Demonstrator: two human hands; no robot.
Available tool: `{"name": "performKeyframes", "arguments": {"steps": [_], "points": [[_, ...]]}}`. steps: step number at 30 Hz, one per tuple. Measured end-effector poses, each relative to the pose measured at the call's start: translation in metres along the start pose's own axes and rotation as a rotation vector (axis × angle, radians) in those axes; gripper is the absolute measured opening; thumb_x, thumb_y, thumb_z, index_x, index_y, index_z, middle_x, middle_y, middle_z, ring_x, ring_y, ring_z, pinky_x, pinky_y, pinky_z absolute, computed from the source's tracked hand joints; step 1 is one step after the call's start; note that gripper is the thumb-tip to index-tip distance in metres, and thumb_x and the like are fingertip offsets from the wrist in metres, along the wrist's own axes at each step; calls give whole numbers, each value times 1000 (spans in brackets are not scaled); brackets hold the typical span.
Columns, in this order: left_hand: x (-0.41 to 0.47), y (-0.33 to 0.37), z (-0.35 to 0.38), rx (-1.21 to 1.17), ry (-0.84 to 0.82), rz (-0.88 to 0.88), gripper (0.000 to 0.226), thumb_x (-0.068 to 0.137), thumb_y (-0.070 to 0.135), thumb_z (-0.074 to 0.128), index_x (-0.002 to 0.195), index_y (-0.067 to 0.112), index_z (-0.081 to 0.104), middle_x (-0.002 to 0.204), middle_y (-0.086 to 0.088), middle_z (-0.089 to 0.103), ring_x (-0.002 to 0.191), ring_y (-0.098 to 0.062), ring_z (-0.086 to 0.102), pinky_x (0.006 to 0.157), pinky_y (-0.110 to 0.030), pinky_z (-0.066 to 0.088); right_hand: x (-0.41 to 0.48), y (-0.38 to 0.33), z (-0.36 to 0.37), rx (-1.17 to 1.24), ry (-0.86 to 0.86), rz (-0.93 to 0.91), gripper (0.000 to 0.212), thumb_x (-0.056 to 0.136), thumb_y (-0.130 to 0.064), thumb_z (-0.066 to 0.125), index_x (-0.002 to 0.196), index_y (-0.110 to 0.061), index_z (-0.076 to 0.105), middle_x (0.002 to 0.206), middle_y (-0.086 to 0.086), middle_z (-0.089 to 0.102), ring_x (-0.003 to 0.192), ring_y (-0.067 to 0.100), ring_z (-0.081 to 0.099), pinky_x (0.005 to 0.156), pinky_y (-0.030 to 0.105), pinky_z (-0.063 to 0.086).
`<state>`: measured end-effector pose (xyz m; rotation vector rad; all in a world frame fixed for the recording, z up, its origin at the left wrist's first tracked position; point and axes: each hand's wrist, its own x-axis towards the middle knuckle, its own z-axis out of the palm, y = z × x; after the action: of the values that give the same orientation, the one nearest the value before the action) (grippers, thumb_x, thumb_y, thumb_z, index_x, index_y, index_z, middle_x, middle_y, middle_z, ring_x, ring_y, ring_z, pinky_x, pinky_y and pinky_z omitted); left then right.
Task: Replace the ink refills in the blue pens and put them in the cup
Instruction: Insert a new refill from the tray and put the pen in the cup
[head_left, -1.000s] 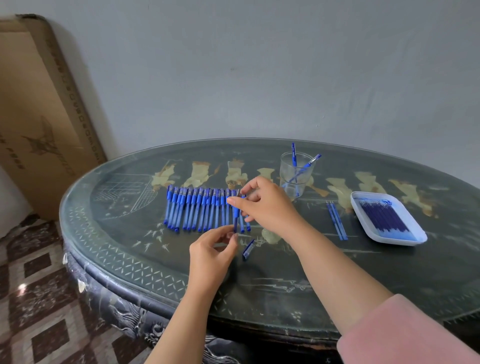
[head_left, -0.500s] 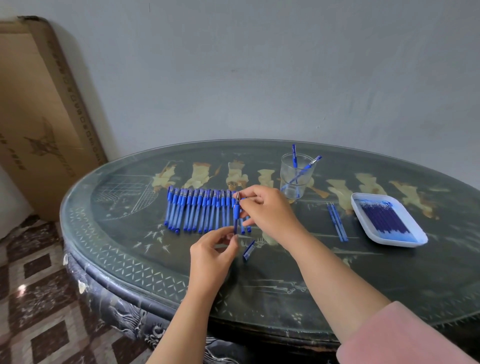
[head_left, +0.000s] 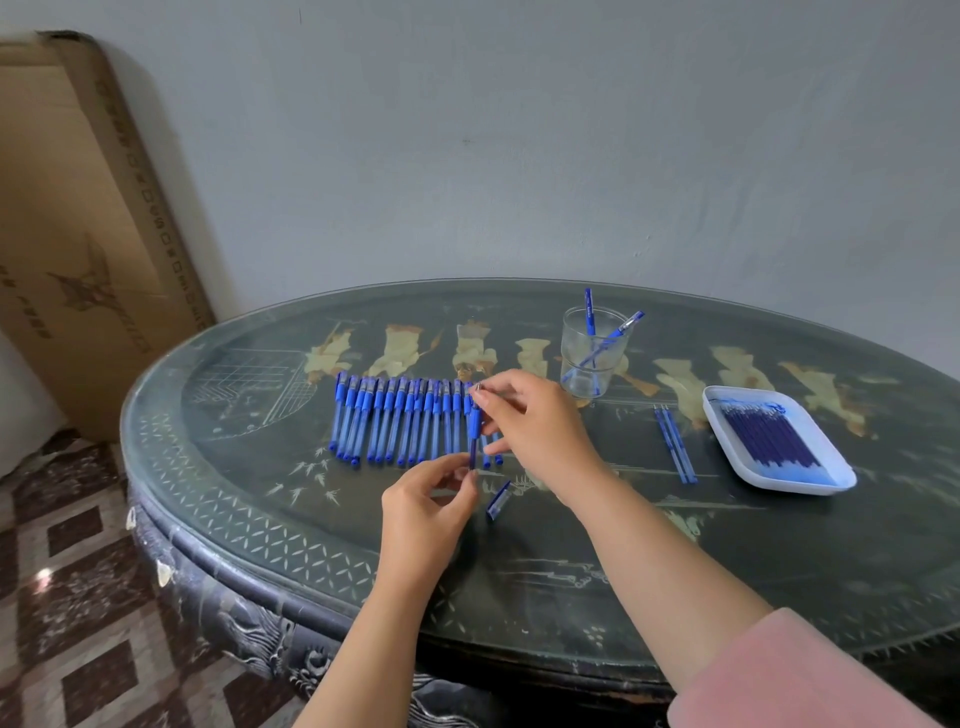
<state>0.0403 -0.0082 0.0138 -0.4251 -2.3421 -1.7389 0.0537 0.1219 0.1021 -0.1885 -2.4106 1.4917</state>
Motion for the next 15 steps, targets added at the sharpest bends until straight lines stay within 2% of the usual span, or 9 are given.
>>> {"name": "performKeyframes", "arguments": {"steps": [3,5,8,11,13,15], "points": [[0,0,0,-4,10,3,18,83,7,73,99,17,75,87,12,70,80,7,65,71,-5,48,0,0,0,51,23,45,26,88,-28,71,104,-15,55,90,6,70,74,15,70,62,32,61],[-1,0,0,-11,10,2,18,83,7,73,98,18,74,86,11,70,79,6,65,71,-5,48,-1,-1,0,62,-8,62,34,88,-32,70,115,-23,51,87,6,69,72,17,70,62,30,61],[0,-1,0,-16,13,3,19,83,8,74,98,19,74,87,12,70,79,5,66,71,-6,48,-2,-1,0,101,-39,47,34,97,-26,58,131,-26,53,95,9,66,77,15,67,63,36,62],[0,-2,0,1,4,8,19,83,8,74,99,18,74,88,12,69,80,6,65,72,-5,48,-2,1,1,35,-6,23,22,97,-26,58,114,-12,63,98,5,66,79,12,67,63,36,62],[0,-2,0,4,1,4,19,83,9,74,100,18,74,88,12,69,81,6,65,72,-5,48,-1,2,2,55,34,44,20,92,-30,66,101,-14,57,95,7,67,81,16,69,63,35,62],[0,-2,1,4,0,3,19,83,9,74,100,18,74,88,12,70,81,7,65,72,-6,48,-1,2,2,83,28,64,27,89,-33,69,104,-20,51,93,9,66,81,18,69,61,33,61]]}}
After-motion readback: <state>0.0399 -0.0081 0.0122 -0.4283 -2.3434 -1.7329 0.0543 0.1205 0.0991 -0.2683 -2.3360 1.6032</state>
